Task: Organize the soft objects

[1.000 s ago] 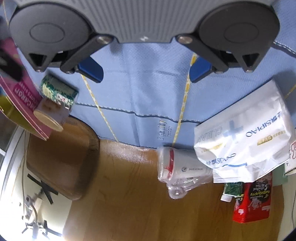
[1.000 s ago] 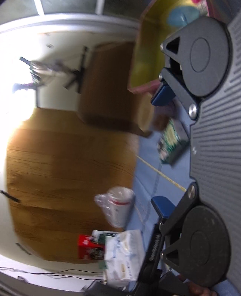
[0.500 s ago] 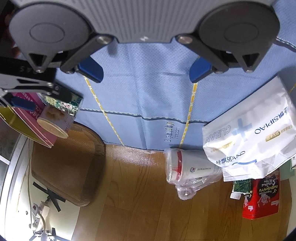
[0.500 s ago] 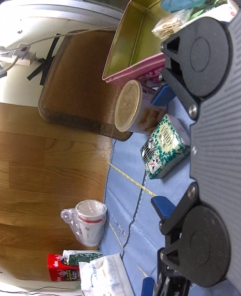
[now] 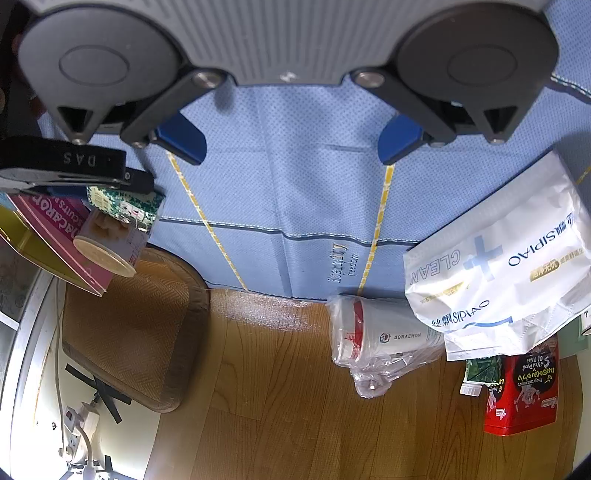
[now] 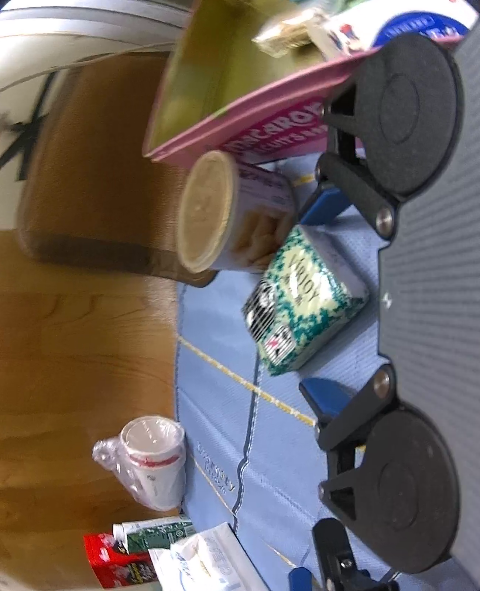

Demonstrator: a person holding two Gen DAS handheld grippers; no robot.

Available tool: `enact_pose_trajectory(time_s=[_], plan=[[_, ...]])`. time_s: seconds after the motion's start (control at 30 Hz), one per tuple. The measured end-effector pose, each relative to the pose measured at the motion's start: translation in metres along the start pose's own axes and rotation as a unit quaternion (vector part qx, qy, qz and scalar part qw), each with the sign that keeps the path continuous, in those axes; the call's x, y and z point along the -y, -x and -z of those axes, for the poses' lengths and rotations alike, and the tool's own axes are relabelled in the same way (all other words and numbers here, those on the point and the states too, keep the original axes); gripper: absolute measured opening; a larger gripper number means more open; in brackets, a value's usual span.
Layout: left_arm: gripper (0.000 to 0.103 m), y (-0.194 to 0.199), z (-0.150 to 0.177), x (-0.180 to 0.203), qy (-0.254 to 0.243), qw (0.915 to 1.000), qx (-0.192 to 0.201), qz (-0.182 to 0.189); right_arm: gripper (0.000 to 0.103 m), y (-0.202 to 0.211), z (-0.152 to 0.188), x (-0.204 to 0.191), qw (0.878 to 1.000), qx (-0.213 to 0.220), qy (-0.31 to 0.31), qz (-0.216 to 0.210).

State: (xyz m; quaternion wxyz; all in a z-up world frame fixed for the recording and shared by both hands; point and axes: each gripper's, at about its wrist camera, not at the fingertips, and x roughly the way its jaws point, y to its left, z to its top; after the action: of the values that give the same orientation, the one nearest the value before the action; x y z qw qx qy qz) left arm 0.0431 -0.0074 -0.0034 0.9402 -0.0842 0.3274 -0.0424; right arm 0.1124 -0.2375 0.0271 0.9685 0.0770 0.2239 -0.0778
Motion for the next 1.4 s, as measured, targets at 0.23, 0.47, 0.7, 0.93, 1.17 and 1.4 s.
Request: enact_pose_trajectory(time_s=[0.23, 0.47, 0.7, 0.93, 1.17, 1.4], plan=[[0.103, 0.0, 0.0, 0.0, -0.001, 1.0, 0.0, 0.0, 0.075, 0.002, 0.001, -0.003, 1.0, 0.001, 0.007, -0.01], [0.103, 0.0, 0.0, 0.0, -0.002, 1.0, -0.001, -0.001, 0.069, 0.005, 0.002, -0.007, 0.999, 0.007, 0.028, -0.025], [0.103, 0.0, 0.0, -0.001, -0.002, 1.0, -0.001, -0.002, 0.069, 0.008, 0.004, -0.016, 0.996, 0.015, 0.068, -0.05], [0.103, -0.001, -0.001, -0.001, -0.003, 1.0, -0.001, -0.006, 0.071, 0.007, 0.002, -0.017, 0.995, 0.013, 0.075, -0.059], [0.103, -0.001, -0.001, -0.002, -0.004, 1.0, -0.002, -0.007, 0.073, 0.008, 0.002, -0.019, 0.996, 0.01, 0.065, -0.058], [0.103, -0.001, -0.001, -0.001, -0.005, 0.9999, -0.002, -0.009, 0.074, 0.008, 0.003, -0.016, 0.996, 0.011, 0.063, -0.06]])
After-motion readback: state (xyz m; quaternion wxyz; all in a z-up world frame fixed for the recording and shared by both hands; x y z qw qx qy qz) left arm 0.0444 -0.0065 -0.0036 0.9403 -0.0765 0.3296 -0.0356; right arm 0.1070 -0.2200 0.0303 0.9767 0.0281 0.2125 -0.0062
